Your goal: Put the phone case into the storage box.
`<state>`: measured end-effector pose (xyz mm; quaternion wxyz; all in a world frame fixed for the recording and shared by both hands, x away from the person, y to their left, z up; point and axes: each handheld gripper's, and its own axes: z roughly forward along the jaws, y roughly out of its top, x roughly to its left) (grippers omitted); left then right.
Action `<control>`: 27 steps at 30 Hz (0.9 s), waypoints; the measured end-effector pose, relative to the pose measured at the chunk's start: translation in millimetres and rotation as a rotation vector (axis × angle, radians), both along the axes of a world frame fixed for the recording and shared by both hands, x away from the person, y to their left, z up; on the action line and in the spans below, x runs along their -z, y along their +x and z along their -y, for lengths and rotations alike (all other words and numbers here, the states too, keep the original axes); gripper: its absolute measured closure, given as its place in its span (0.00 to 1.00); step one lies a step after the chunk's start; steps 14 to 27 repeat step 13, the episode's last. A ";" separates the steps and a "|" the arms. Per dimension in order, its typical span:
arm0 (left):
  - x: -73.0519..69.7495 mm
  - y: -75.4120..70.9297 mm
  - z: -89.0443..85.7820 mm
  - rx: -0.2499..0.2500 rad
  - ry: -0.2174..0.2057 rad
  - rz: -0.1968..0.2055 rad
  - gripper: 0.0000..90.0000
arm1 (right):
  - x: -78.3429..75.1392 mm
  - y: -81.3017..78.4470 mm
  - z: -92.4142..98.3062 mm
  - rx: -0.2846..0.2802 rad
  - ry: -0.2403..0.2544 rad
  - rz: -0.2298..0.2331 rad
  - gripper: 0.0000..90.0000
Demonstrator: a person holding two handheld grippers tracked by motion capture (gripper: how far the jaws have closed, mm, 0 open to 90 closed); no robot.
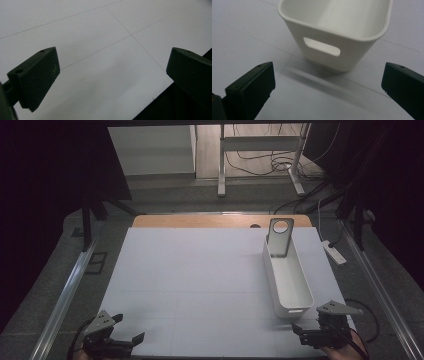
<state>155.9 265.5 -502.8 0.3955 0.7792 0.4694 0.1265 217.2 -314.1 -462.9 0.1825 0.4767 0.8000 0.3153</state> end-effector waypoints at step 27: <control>-0.2 0.5 0.8 0.004 0.004 0.000 0.00 | 6.8 4.4 -0.2 0.002 -0.036 -0.056 0.00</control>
